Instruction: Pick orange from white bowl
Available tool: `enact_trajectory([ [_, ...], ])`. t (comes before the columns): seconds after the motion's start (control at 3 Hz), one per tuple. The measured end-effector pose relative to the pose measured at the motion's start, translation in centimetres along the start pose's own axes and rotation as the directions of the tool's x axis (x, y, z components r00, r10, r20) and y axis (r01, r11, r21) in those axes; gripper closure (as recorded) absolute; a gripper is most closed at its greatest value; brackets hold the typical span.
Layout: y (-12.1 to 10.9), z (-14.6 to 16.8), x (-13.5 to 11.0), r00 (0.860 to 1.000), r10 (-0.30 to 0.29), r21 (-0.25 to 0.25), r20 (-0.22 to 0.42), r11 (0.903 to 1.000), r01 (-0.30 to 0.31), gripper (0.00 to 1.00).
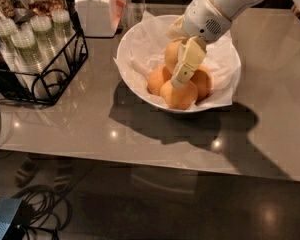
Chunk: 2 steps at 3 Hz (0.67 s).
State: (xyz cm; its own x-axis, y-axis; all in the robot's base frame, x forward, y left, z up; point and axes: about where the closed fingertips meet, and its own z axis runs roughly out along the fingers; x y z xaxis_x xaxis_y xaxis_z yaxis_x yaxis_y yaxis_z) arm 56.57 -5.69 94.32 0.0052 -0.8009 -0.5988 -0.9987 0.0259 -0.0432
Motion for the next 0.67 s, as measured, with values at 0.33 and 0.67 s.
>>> enact_trajectory([
  [0.33, -0.8, -0.6, -0.4, 0.999, -0.026, 0.011, -0.036, 0.9996, 0.027, 0.00],
  [0.67, -2.0, -1.3, -0.1, 0.998, -0.025, 0.024, -0.063, 0.9994, 0.026, 0.00],
])
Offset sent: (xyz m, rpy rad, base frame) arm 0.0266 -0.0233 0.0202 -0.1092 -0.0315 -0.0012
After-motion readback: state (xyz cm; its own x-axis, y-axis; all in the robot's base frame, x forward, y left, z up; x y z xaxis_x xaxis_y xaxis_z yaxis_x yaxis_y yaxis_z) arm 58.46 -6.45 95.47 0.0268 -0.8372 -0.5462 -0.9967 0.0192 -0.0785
